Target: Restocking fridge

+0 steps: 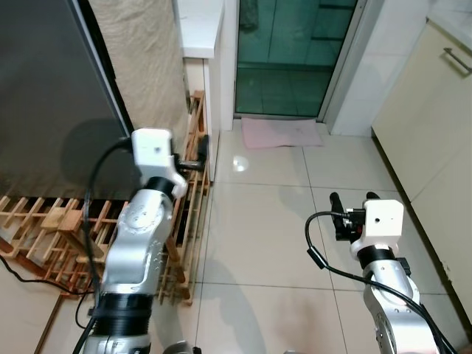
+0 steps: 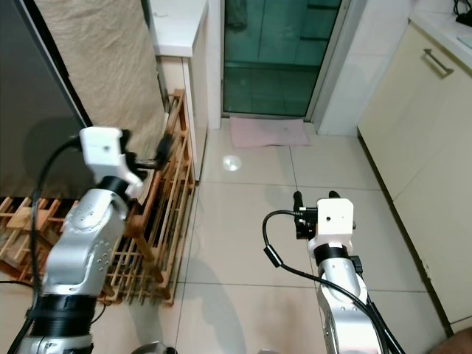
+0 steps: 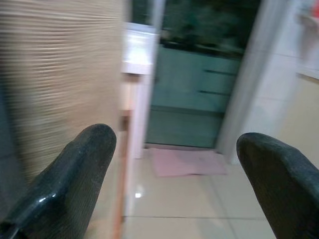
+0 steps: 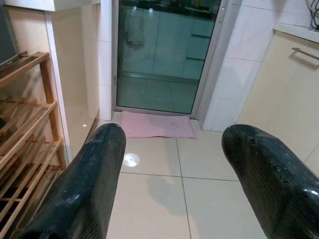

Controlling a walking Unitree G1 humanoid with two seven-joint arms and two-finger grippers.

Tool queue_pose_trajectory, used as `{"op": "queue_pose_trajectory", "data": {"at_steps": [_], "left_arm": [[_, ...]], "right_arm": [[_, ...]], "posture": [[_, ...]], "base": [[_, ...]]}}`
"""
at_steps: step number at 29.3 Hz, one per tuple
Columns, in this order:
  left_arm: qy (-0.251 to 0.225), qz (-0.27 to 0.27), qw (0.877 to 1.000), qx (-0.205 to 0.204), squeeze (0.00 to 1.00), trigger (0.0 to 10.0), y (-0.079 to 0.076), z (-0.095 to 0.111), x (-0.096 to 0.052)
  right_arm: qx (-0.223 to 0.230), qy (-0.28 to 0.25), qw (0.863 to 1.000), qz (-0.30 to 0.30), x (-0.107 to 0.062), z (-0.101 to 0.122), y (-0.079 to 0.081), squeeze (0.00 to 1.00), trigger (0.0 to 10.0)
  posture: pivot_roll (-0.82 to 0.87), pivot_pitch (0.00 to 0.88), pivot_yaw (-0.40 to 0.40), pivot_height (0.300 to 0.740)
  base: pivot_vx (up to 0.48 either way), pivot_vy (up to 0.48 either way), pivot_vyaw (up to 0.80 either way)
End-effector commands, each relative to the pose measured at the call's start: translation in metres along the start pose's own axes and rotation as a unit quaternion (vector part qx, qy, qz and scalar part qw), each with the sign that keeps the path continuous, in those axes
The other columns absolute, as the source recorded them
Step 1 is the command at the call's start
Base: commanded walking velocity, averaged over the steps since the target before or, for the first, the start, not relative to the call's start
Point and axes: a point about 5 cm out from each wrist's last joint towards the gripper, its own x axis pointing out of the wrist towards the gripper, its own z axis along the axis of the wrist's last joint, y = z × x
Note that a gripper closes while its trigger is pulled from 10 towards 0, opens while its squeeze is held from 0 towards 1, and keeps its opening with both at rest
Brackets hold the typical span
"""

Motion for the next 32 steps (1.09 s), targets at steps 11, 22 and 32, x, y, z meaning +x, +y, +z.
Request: {"op": "queue_pose_trajectory", "data": {"at_steps": [11,22,32], "left_arm": [[-0.027,0.043,0.999,0.007,0.0,10.0,0.006,0.01,-0.001],[-0.014,0.101,0.994,0.035,0.0,10.0,0.017,0.012,0.023],[0.001,0.104,0.994,0.031,0.0,10.0,0.022,0.004,0.017]], "right_arm": [[-0.008,-0.003,1.0,0.009,0.005,-0.001,0.0,0.0,10.0],[-0.01,-0.003,1.0,0.006,0.004,-0.001,-0.001,0.0,10.0],[-0.011,0.001,1.0,0.005,0.001,-0.003,-0.001,0.0,10.0]], "posture": [[-0.04,0.0,-0.02,0.74],[-0.07,0.0,-0.017,0.74],[-0.07,0.0,-0.012,0.74]], "base": [[0.0,0.0,0.0],[0.0,0.0,0.0],[0.0,0.0,0.0]]}}
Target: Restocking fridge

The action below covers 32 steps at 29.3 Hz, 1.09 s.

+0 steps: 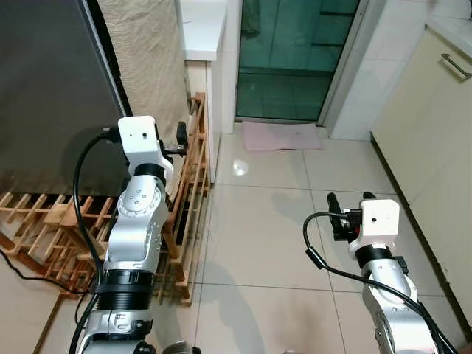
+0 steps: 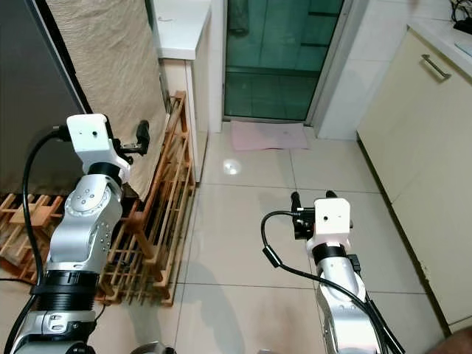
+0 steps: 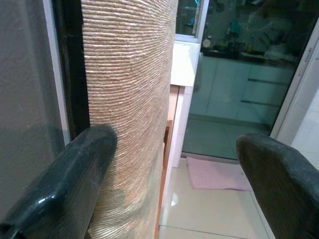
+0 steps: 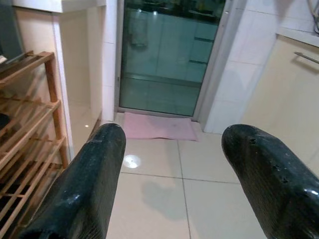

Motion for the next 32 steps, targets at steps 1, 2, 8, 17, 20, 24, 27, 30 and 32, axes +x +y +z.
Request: {"op": "queue_pose_trajectory", "data": {"at_steps": [1,2,8,17,20,24,27,30,32], "left_arm": [[0.013,0.004,1.0,0.003,0.0,10.0,0.007,-0.006,-0.006],[0.021,0.004,1.0,0.004,0.0,10.0,0.009,-0.011,-0.011],[0.031,0.026,0.999,0.006,0.0,10.0,0.017,-0.017,-0.019],[-0.001,0.026,1.0,0.0,0.0,10.0,0.014,0.001,-0.006],[-0.011,0.021,1.0,-0.005,0.0,10.0,0.011,0.007,-0.002],[-0.013,0.018,1.0,-0.007,0.0,10.0,0.009,0.01,-0.002],[-0.014,0.016,1.0,-0.013,0.0,10.0,0.006,0.011,-0.002],[-0.015,0.01,1.0,-0.02,0.0,10.0,0.002,0.012,-0.003],[-0.015,0.007,1.0,-0.022,0.0,10.0,0.001,0.012,-0.003]], "right_arm": [[-0.008,-0.001,1.0,-0.004,-0.001,0.0,-0.003,0.0,10.0],[-0.009,0.0,1.0,-0.003,-0.001,-0.001,-0.003,0.0,10.0],[-0.01,0.003,1.0,0.004,0.001,-0.003,-0.001,0.0,10.0],[-0.013,-0.001,1.0,0.012,0.007,-0.001,0.001,0.0,10.0],[-0.013,-0.002,1.0,0.011,0.007,-0.001,0.0,0.0,10.0],[-0.014,-0.002,1.0,0.01,0.007,-0.002,0.0,0.0,10.0],[-0.015,-0.002,1.0,0.009,0.006,-0.002,-0.001,0.0,10.0],[-0.016,-0.001,1.0,0.008,0.006,-0.002,-0.002,0.0,10.0],[-0.017,-0.001,1.0,0.008,0.006,-0.002,-0.002,0.0,10.0]], "posture": [[-0.07,0.0,-0.012,0.74],[-0.06,0.0,-0.013,0.74],[-0.04,0.0,-0.025,0.74],[-0.04,0.0,-0.03,0.74],[-0.05,0.0,-0.028,0.74],[-0.05,0.0,-0.027,0.74],[-0.06,0.0,-0.029,0.74],[-0.06,0.0,-0.03,0.74],[-0.06,0.0,-0.03,0.74]], "base": [[0.0,0.0,0.0],[0.0,0.0,0.0],[0.0,0.0,0.0],[0.0,0.0,0.0],[0.0,0.0,0.0],[0.0,0.0,0.0],[0.0,0.0,0.0],[0.0,0.0,0.0],[0.0,0.0,0.0]]}}
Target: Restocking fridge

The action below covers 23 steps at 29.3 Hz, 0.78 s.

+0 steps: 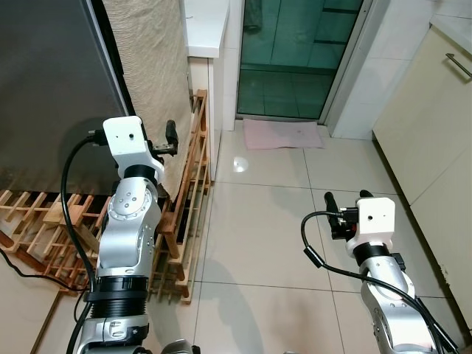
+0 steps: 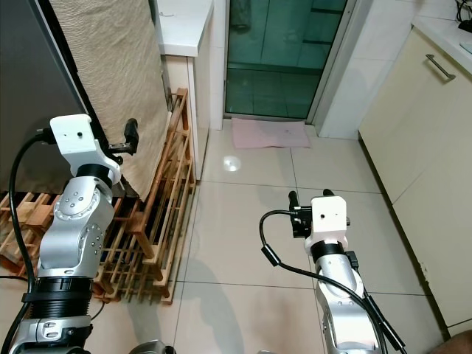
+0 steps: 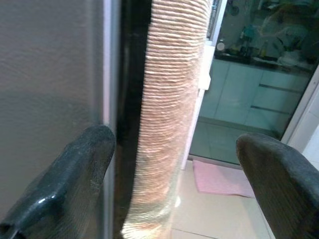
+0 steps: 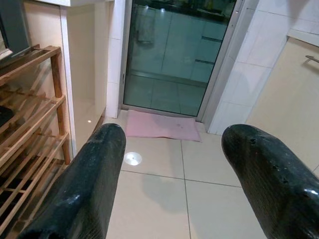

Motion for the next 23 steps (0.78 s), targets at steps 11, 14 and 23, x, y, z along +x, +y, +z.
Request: {"op": "queue_pose_trajectory", "data": {"at_steps": [11,14,23], "left_arm": [[0.03,-0.034,0.999,0.029,0.0,10.0,-0.038,-0.001,0.011],[0.039,-0.046,0.998,0.036,0.0,10.0,-0.046,-0.004,0.014],[0.034,-0.172,0.984,-0.002,0.0,10.0,-0.083,0.0,0.01]], "right_arm": [[-0.008,0.0,1.0,0.0,0.005,-0.001,-0.001,0.0,10.0],[-0.007,-0.001,1.0,-0.001,0.006,0.0,0.0,0.0,10.0],[-0.004,-0.007,1.0,-0.006,0.01,0.002,0.0,0.0,10.0]], "posture": [[-0.05,0.0,-0.029,0.74],[-0.05,0.0,-0.029,0.74],[-0.06,0.0,-0.021,0.74]], "base": [[0.0,0.0,0.0],[0.0,0.0,0.0],[0.0,0.0,0.0]]}}
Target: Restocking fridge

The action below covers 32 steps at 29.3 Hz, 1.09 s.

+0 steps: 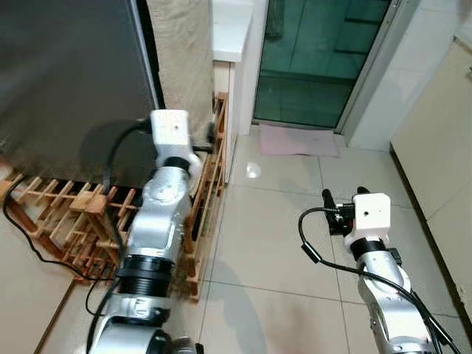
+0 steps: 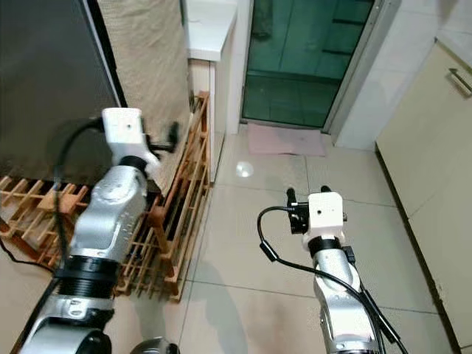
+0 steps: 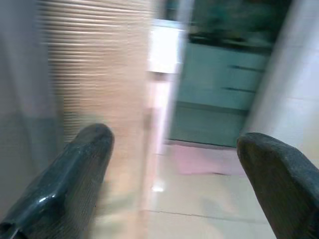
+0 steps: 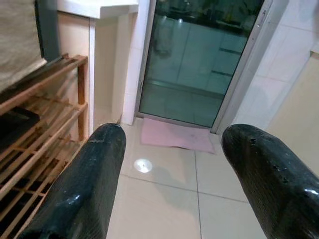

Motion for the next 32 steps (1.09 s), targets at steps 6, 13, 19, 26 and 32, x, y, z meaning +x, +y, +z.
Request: {"op": "queue_pose_trajectory", "data": {"at_steps": [6,13,19,26,32], "left_arm": [[-0.014,-0.074,0.997,-0.021,0.0,10.0,-0.026,0.008,0.0],[-0.046,-0.06,0.996,-0.038,0.0,10.0,0.002,0.01,-0.014],[-0.072,-0.013,0.996,-0.047,0.0,10.0,0.041,0.005,-0.046],[-0.073,-0.046,0.996,-0.012,0.0,10.0,0.05,-0.003,-0.075],[-0.07,-0.001,0.997,-0.037,0.0,10.0,0.052,-0.003,-0.08]], "right_arm": [[0.002,-0.001,1.0,-0.008,0.001,-0.001,-0.001,0.0,10.0],[0.014,-0.02,1.0,-0.017,0.004,0.011,-0.001,0.0,10.0],[0.028,-0.049,0.998,-0.025,0.007,0.03,-0.004,0.0,10.0],[0.035,-0.039,0.998,-0.022,0.01,0.027,-0.005,0.0,10.0],[0.036,-0.026,0.999,-0.02,0.015,0.024,-0.005,0.0,10.0]], "posture": [[-0.06,0.0,-0.015,0.74],[-0.06,0.0,-0.007,0.74],[-0.05,0.0,-0.01,0.74],[-0.02,0.0,-0.024,0.74],[-0.01,0.0,-0.034,0.74]], "base": [[0.0,0.0,0.0],[0.0,0.0,0.0],[0.0,0.0,0.0],[0.0,0.0,0.0],[0.0,-0.16,0.76]]}}
